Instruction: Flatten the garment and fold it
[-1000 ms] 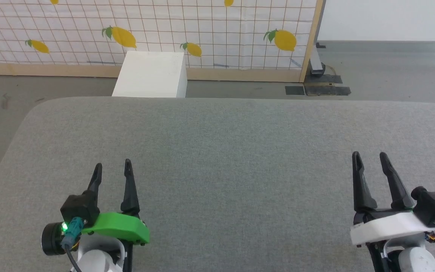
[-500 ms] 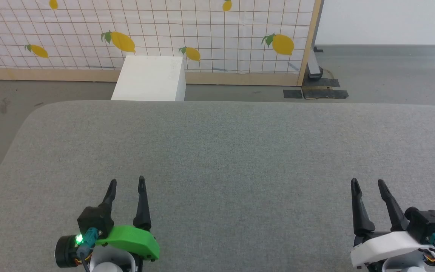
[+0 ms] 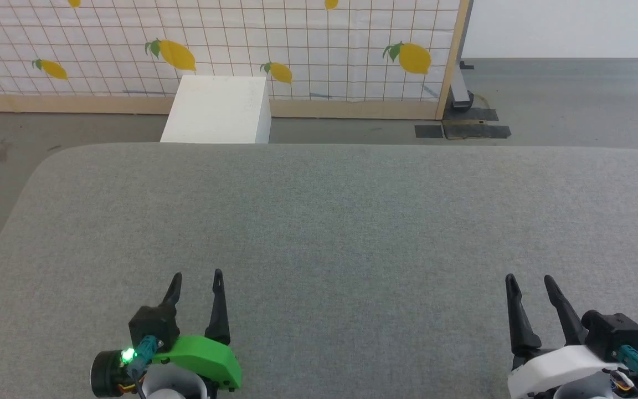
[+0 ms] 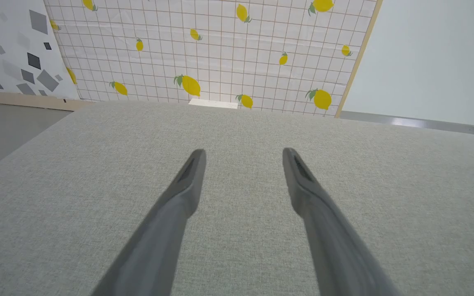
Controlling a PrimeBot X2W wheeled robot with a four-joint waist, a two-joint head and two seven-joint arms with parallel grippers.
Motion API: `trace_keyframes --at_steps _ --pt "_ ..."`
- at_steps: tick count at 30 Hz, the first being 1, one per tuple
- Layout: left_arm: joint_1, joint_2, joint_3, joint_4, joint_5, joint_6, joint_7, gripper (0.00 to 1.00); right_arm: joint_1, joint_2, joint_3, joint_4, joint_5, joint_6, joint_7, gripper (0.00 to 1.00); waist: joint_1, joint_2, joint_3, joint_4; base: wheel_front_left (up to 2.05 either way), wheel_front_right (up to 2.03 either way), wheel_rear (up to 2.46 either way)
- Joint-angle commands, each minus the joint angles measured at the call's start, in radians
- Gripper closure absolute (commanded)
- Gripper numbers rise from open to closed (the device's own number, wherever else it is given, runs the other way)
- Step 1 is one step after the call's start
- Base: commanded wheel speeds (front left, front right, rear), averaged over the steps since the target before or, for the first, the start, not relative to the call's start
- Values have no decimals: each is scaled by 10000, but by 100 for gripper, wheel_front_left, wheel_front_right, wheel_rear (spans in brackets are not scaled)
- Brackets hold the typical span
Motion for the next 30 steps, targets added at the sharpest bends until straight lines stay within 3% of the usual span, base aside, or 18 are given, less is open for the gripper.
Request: trace_keyframes --at_steps 1,2,30 --pt "-59 61 -4 -8 20 41 -35 0 -113 -3 8 32 -8 -13 -49 0 0 -1 0 1 0 0 0" --pt "-6 2 -6 -2 0 2 0 100 -3 -2 6 23 2 0 0 100 0 -1 0 0 0 0 0" --pt "93 -26 191 -432 315 -101 395 100 -2 -2 70 -431 -336 -2 421 100 0 -1 25 -84 0 0 0"
